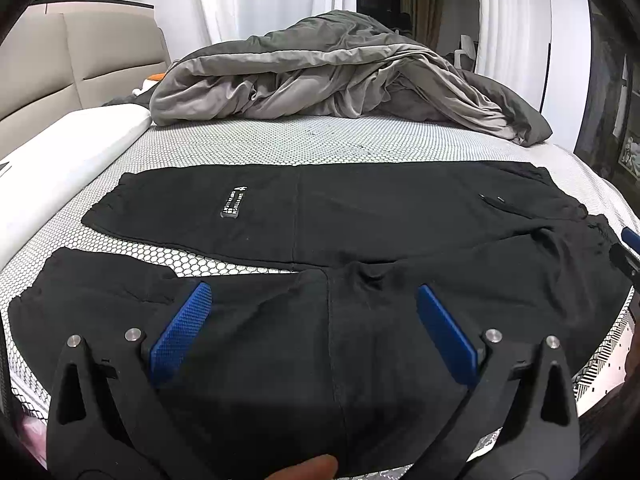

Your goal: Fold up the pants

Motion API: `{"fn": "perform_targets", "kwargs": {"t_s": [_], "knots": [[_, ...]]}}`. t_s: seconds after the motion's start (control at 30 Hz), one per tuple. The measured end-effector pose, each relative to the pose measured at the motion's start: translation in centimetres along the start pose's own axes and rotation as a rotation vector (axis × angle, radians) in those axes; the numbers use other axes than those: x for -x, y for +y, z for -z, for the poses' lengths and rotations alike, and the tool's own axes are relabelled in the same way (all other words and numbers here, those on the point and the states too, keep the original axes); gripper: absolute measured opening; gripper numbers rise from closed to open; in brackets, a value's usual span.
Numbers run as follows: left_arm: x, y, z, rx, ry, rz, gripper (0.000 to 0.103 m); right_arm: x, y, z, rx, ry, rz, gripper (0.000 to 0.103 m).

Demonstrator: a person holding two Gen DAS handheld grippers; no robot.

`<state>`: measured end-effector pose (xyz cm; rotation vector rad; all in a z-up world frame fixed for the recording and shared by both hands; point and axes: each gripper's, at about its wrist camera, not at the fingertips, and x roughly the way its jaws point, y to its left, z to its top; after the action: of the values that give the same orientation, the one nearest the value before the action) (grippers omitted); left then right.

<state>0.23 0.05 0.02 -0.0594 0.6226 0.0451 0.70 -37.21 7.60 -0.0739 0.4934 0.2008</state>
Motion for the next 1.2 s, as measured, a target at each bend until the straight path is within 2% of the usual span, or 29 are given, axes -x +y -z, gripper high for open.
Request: {"fn": "perform_targets", "kwargs": {"t_s": [1.2], "knots": [[0.4,-0.3,0.0,0.002,-0.010,0.004,0.102,-1.2,1.0,-0.1,0.011,0.028,-0.018,0.103]]}}
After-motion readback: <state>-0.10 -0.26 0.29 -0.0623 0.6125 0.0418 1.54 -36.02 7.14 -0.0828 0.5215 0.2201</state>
